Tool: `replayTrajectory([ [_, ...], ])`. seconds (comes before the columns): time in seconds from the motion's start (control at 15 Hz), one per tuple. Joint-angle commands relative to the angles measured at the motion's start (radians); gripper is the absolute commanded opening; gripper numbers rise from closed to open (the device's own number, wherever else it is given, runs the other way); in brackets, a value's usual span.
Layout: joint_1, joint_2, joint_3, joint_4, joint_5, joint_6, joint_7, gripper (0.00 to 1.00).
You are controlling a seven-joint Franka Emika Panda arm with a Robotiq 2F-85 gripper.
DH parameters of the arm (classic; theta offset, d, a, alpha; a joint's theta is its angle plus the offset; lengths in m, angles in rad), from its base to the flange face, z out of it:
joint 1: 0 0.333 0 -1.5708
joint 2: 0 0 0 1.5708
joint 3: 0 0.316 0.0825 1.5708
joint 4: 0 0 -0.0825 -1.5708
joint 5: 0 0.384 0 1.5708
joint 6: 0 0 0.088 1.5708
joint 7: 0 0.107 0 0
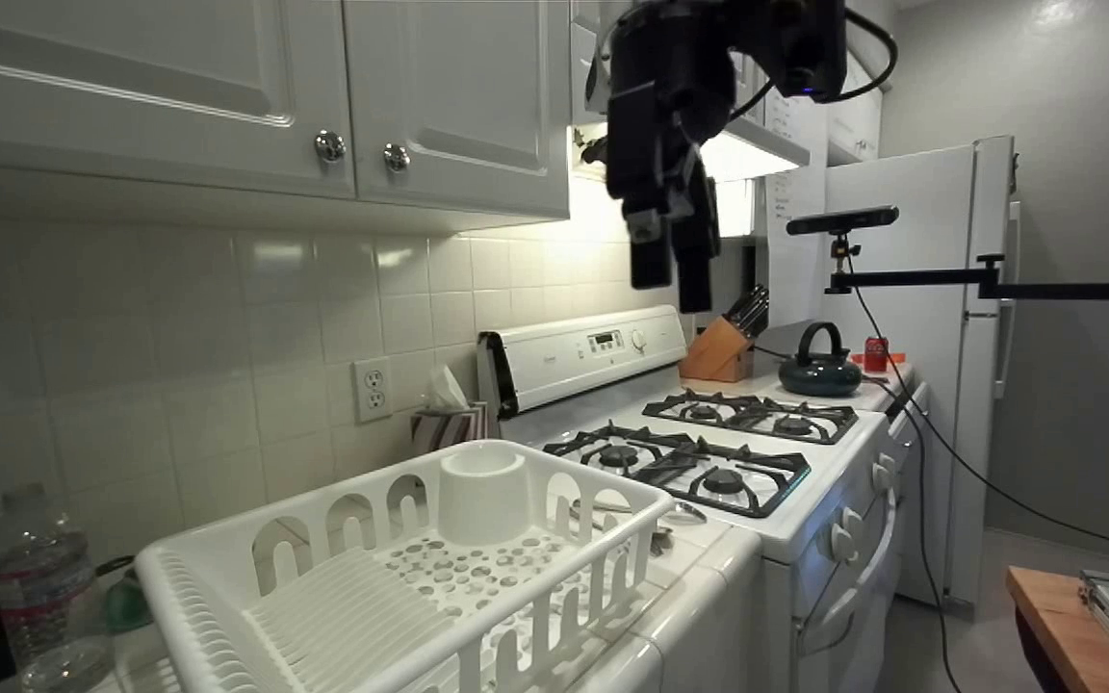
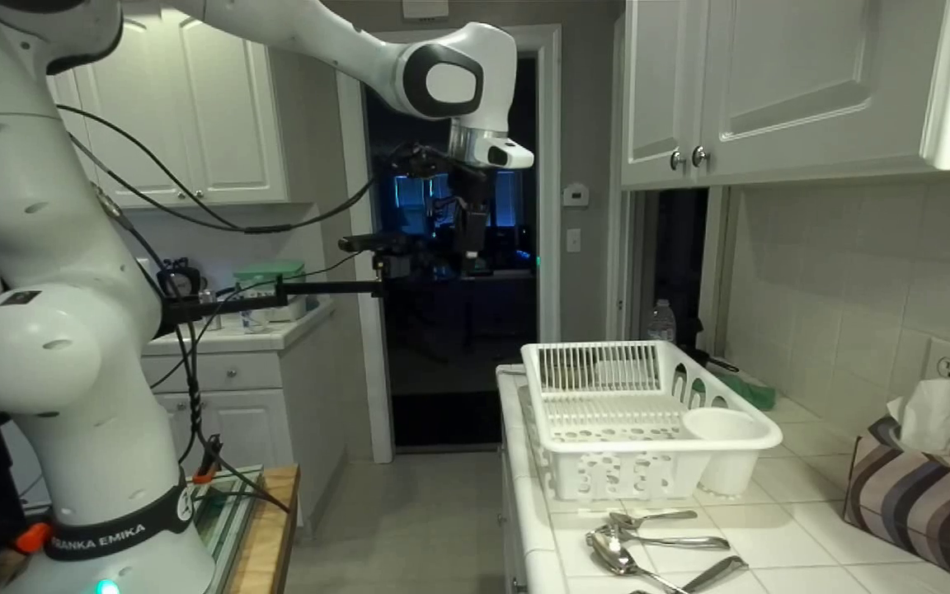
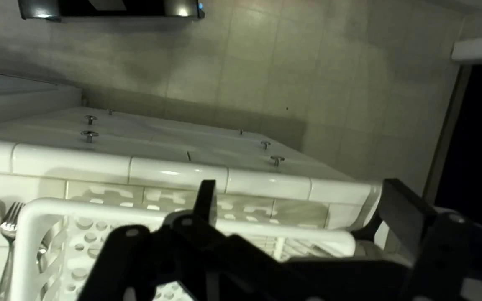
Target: Put one silver fork and spoon on the dishrack.
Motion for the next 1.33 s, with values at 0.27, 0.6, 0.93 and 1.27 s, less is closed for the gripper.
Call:
replayTrajectory([
  [0.27,-0.112,0.121,-0.07,-0.064,-0.02,0.329,0.175,1.0],
  [0.6,-0.17,0.155,-0.141,-0.114,-0.066,0.53,0.302,1.0],
  [0.93,-0.221,0.134,-0.203,-0.177,-0.243,0.617,0.444,1.0],
  [1.27,-0.233,0.161,-0.218,-0.153,-0.248,0.599,0.441,1.0],
])
